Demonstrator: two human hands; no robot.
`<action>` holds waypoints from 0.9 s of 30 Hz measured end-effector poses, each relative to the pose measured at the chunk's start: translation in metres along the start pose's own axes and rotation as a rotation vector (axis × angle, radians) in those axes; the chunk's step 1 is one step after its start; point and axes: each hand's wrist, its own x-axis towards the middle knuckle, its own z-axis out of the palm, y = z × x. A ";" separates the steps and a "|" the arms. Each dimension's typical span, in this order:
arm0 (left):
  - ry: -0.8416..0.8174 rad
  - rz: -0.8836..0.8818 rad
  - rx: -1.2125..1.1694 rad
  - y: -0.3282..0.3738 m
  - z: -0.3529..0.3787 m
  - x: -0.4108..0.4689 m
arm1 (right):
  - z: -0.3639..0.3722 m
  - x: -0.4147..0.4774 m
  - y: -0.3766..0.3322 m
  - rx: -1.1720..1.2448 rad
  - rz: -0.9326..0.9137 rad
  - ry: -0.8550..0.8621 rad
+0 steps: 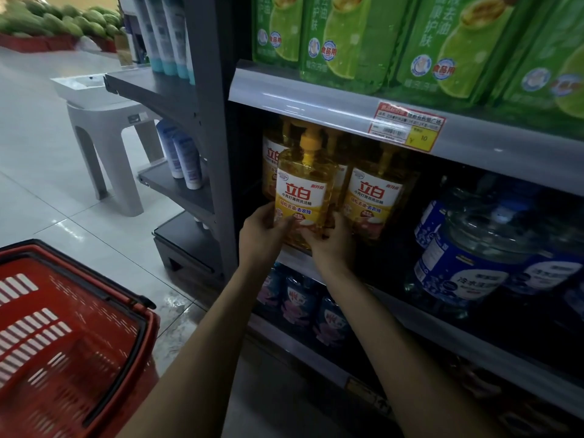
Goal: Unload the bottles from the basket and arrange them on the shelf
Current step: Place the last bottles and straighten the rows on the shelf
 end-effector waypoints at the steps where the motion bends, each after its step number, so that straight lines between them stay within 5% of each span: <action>1: -0.014 0.010 0.004 0.000 -0.001 0.000 | 0.000 0.000 0.001 -0.008 0.009 0.001; 16: -0.048 0.006 -0.085 0.002 0.010 -0.002 | -0.007 0.002 0.006 -0.010 0.022 0.086; 27: 0.074 0.035 0.098 0.005 0.018 -0.003 | -0.009 0.002 0.007 0.029 0.022 0.089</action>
